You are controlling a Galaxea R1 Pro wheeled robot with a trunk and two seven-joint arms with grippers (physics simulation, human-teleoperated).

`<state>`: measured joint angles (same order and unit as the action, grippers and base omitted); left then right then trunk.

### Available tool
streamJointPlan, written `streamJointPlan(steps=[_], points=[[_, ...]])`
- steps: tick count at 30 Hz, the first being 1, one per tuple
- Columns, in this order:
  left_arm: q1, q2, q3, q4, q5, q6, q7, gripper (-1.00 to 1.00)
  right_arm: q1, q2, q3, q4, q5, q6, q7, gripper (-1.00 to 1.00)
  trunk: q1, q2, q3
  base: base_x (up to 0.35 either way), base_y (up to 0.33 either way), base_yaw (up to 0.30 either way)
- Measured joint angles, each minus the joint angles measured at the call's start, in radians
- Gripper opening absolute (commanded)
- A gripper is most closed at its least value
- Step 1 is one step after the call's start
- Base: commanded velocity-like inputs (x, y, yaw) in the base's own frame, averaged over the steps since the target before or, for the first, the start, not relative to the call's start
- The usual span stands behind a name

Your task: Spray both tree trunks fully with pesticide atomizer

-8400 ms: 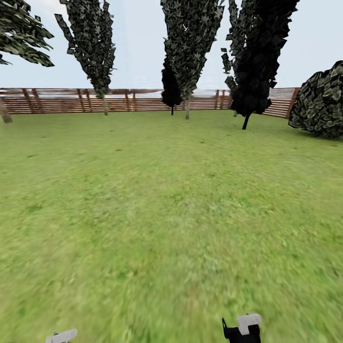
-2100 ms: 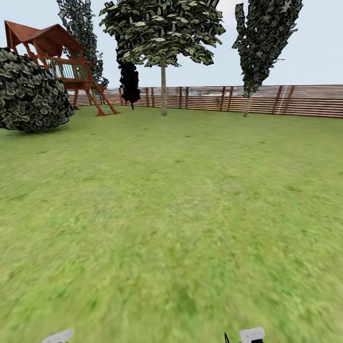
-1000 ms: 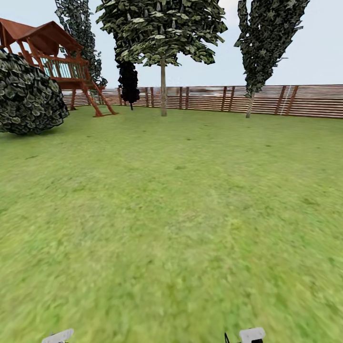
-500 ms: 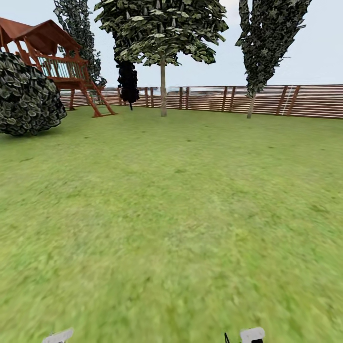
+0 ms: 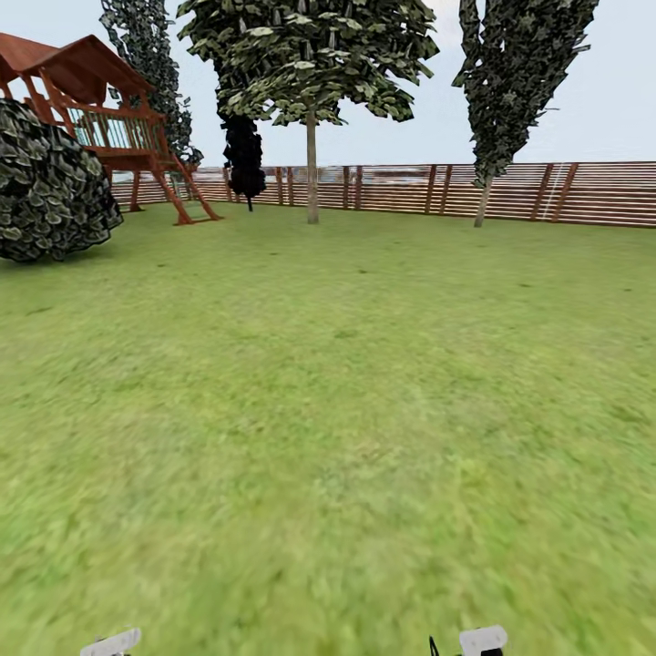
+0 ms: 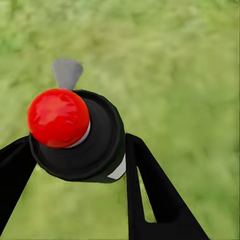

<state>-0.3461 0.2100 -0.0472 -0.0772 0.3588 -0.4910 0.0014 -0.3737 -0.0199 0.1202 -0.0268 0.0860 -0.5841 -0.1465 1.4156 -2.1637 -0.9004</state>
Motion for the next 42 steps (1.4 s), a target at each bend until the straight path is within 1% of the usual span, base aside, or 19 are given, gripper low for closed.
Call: streamJointPlan(steps=[42], points=[[0.000,0.000,0.000,0.000,0.001,0.000,0.000,-1.00,0.000,0.000,0.000,0.000,0.000,0.000,0.000,1.00,0.000,0.000,0.000,0.339,0.000,0.000]])
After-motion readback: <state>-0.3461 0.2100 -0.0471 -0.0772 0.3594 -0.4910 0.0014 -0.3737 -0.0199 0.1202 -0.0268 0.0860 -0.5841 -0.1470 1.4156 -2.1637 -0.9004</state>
